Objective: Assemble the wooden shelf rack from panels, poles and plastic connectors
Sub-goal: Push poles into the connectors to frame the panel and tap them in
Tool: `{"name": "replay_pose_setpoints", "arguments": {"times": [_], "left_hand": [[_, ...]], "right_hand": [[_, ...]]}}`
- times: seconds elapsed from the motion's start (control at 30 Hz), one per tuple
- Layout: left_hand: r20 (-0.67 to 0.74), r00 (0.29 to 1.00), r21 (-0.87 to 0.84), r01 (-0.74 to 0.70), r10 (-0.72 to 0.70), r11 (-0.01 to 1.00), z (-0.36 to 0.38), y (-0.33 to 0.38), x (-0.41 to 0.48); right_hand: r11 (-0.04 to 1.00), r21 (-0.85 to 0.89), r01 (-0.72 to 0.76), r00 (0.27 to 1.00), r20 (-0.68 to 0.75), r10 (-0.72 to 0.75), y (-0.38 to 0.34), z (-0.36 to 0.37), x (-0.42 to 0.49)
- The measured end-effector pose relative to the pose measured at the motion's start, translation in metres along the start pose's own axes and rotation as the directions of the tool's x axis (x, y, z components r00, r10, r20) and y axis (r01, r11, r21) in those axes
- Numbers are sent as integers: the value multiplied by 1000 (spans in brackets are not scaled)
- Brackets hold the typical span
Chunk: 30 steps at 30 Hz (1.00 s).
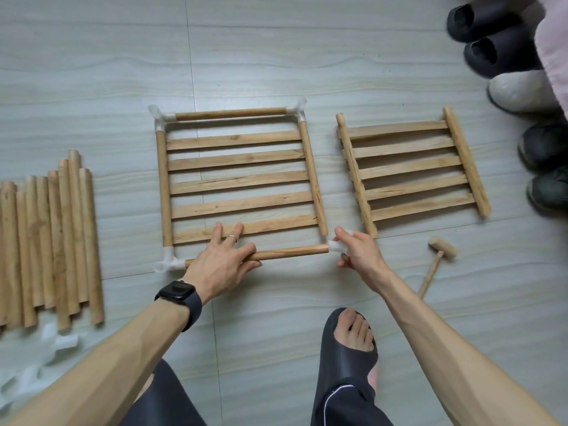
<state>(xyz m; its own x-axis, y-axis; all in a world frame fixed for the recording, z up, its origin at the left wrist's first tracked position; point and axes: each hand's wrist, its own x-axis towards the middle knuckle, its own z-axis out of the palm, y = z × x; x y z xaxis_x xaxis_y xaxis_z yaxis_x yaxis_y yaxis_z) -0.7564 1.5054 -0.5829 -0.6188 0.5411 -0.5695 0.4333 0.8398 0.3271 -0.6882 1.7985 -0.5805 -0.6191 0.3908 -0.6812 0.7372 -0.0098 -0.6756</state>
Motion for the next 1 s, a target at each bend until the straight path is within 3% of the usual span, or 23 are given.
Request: {"name": "replay_pose_setpoints", "arguments": {"times": [0.2,0.37,0.63,0.8,0.9,1.0], "left_hand": [[-11,1000,10,-5,5,1000,1,0,1],[-4,1000,45,2,-2,999,1,3,0],[-29,999,45,17,-16,999,3,0,-2],[-114,993,-27,9,-12,1000,-4,1,2],[-111,994,9,17,-16,1000,-5,-3,3],[-69,997,19,39,-37,999,-1,-2,0]], "right_hand": [[995,-43,-85,990,111,90,-15,-1,-4],[939,165,-302,942,202,268,-31,13,-2],[886,176,-430,887,263,379,-26,24,-7],[850,189,-492,855,289,430,-26,21,-4],[749,371,-549,831,335,443,-21,24,-8],[646,560,-519,855,363,371,-18,37,-12]]}}
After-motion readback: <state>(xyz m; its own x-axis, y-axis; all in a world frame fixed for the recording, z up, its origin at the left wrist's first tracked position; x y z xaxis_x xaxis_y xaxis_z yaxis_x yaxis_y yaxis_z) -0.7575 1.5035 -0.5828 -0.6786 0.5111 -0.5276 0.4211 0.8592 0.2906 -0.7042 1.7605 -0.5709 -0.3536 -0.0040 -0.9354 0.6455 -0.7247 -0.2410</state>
